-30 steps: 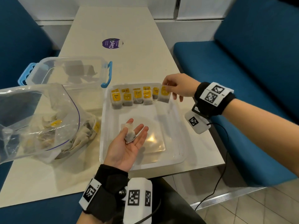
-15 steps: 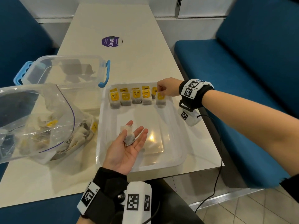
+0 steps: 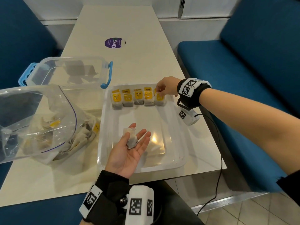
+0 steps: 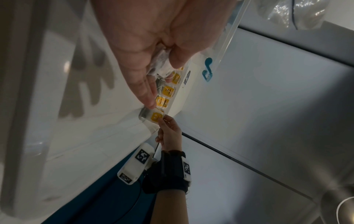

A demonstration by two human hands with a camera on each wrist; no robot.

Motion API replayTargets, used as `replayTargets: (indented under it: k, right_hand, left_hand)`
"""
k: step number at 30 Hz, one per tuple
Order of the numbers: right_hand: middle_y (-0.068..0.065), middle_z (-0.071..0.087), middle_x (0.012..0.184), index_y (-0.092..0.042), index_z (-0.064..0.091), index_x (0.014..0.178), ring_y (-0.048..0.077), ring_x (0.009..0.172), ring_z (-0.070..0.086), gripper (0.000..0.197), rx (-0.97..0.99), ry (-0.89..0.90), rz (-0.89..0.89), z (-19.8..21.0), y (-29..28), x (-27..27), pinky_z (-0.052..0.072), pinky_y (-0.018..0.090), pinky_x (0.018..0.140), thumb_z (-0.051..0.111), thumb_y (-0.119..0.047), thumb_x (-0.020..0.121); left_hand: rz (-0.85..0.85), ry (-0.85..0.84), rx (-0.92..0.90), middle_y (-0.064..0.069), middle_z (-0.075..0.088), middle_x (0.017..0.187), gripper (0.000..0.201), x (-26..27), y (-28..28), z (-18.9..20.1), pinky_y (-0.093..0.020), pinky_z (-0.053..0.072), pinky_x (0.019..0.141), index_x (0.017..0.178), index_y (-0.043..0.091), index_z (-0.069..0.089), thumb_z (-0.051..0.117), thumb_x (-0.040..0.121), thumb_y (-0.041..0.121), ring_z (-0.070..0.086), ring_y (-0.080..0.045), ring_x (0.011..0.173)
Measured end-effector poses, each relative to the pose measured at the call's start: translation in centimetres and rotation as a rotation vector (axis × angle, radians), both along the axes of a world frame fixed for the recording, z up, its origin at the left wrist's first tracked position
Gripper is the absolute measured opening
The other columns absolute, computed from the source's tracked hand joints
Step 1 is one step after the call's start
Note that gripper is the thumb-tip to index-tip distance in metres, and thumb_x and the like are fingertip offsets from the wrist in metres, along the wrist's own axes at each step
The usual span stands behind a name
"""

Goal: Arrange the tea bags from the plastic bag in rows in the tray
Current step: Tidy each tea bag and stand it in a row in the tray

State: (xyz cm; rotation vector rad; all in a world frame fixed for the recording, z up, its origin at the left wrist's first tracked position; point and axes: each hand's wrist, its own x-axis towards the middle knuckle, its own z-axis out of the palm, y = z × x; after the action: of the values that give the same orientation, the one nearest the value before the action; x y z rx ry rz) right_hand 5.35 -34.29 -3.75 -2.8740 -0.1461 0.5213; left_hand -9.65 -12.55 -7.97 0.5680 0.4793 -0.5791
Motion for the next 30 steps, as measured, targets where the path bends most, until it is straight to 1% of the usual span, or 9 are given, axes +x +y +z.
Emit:
replayTargets:
  k: [2,5,8,11,13,20,23,26,30]
  right_hand:
    - [0.011,0.060,0.119,-0.007,0.060,0.117,0.004,0.056,0.039,0.027,0.004,0.013,0.002,-0.2,0.2,0.1,0.035,0.002,0.035,0.055,-0.011,0.091]
    - [0.010,0.061,0.118,-0.010,0.061,0.116,0.007,0.053,0.042,0.026,-0.033,0.000,-0.022,-0.1,0.3,0.5,0.036,0.008,0.031,0.055,-0.012,0.091]
    - [0.008,0.062,0.116,-0.014,0.063,0.113,0.010,0.053,0.047,0.024,-0.103,-0.006,-0.044,0.1,0.3,0.9,0.039,0.017,0.044,0.058,-0.015,0.090]
    - [0.008,0.063,0.113,-0.015,0.063,0.109,0.018,0.064,0.057,0.020,-0.142,0.004,-0.040,0.1,0.3,1.1,0.042,0.020,0.050,0.059,-0.018,0.090]
    - [0.008,0.062,0.113,-0.015,0.063,0.107,0.021,0.073,0.057,0.018,-0.158,-0.001,-0.037,0.1,0.2,1.1,0.043,0.021,0.053,0.058,-0.016,0.090]
    - [0.006,0.062,0.108,-0.015,0.063,0.101,0.019,0.074,0.055,0.013,-0.189,-0.061,-0.035,0.0,0.2,1.2,0.041,0.022,0.054,0.059,-0.014,0.088]
    - [0.005,0.061,0.109,-0.015,0.061,0.104,0.022,0.082,0.057,0.017,-0.206,-0.095,-0.024,0.4,0.5,0.5,0.045,0.027,0.063,0.060,-0.017,0.087]
    - [0.005,0.059,0.110,-0.016,0.058,0.109,0.023,0.094,0.057,0.023,-0.157,-0.157,0.011,2.0,1.2,-1.1,0.046,0.032,0.076,0.058,-0.024,0.087]
    - [-0.003,0.061,0.100,-0.018,0.059,0.107,0.014,0.083,0.050,0.023,0.017,-0.240,0.162,5.6,3.9,-5.7,0.044,0.030,0.073,0.055,-0.031,0.089]
  left_hand:
    - [0.002,0.000,0.000,-0.022,0.062,0.112,0.033,0.0,0.0,0.0,-0.037,0.058,0.075,0.125,0.010,0.056,0.034,0.102,0.022,0.070,-0.032,0.089]
    - [-0.002,-0.005,0.004,-0.023,0.062,0.113,0.033,-0.1,-0.1,0.0,-0.037,0.058,0.075,0.125,0.010,0.056,0.035,0.102,0.022,0.070,-0.032,0.089]
    - [-0.010,-0.010,0.002,-0.023,0.061,0.115,0.033,-0.1,-0.1,0.1,-0.037,0.059,0.074,0.125,0.010,0.056,0.035,0.102,0.022,0.070,-0.031,0.089]
    - [-0.012,-0.012,-0.004,-0.022,0.062,0.115,0.033,-0.1,-0.1,0.1,-0.036,0.059,0.073,0.124,0.011,0.056,0.034,0.102,0.022,0.070,-0.031,0.088]
    - [-0.014,-0.014,-0.003,-0.022,0.061,0.115,0.033,-0.1,-0.1,0.1,-0.036,0.059,0.073,0.125,0.011,0.056,0.035,0.102,0.022,0.070,-0.031,0.089]
    - [-0.014,-0.006,0.001,-0.023,0.061,0.116,0.034,-0.2,-0.2,-0.1,-0.036,0.059,0.073,0.127,0.011,0.055,0.035,0.102,0.022,0.070,-0.032,0.090]
    - [-0.015,-0.006,0.001,-0.023,0.061,0.116,0.033,-0.3,-0.2,0.0,-0.036,0.059,0.074,0.126,0.011,0.055,0.035,0.102,0.023,0.069,-0.032,0.091]
    - [-0.006,-0.022,-0.004,-0.023,0.062,0.113,0.033,-0.2,0.0,0.3,-0.037,0.058,0.075,0.123,0.010,0.056,0.035,0.102,0.023,0.070,-0.031,0.089]
    - [0.003,-0.045,-0.031,-0.022,0.067,0.105,0.034,0.0,0.3,1.0,-0.039,0.057,0.078,0.120,0.011,0.057,0.034,0.102,0.027,0.069,-0.032,0.092]
